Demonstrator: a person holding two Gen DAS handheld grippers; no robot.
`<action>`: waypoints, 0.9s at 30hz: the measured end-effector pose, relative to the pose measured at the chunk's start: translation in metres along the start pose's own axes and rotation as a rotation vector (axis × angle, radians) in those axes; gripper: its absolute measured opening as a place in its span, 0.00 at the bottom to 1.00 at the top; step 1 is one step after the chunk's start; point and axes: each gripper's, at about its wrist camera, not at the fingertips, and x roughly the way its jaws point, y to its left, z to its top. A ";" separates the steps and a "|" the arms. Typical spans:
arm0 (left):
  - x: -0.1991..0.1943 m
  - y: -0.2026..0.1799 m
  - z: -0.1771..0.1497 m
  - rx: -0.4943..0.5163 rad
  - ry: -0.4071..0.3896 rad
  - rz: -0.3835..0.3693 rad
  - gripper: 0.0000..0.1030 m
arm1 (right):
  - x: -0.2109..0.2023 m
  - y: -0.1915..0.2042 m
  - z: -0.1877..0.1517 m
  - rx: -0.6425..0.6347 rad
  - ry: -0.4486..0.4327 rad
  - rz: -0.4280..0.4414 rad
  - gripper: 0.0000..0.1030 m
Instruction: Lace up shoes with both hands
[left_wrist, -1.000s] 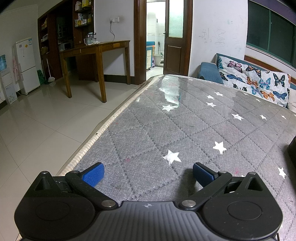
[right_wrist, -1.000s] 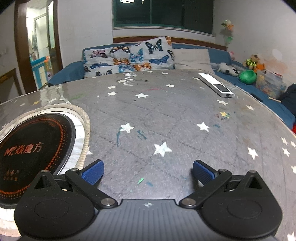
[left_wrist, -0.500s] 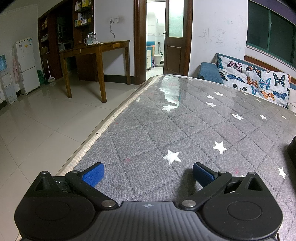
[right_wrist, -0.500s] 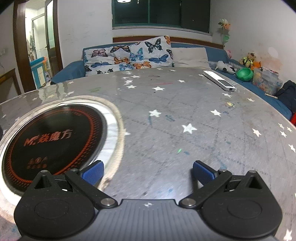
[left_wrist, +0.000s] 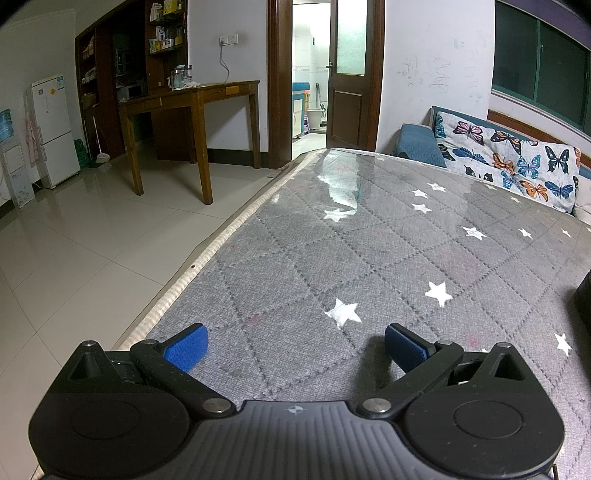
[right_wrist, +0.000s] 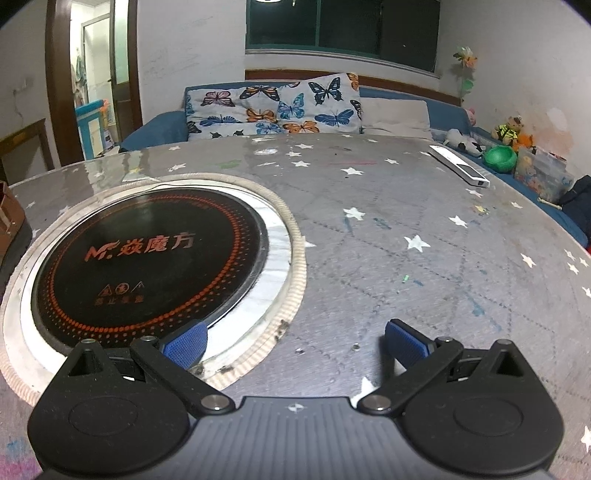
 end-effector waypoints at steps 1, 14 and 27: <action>0.000 0.000 0.000 0.000 0.000 0.000 1.00 | 0.000 0.001 0.000 -0.002 0.002 -0.001 1.00; 0.000 0.000 0.000 0.000 0.000 0.000 1.00 | 0.000 0.006 -0.002 -0.007 0.002 -0.006 1.00; 0.000 0.000 0.000 0.000 0.000 0.000 1.00 | -0.002 0.004 -0.002 -0.006 0.002 -0.006 1.00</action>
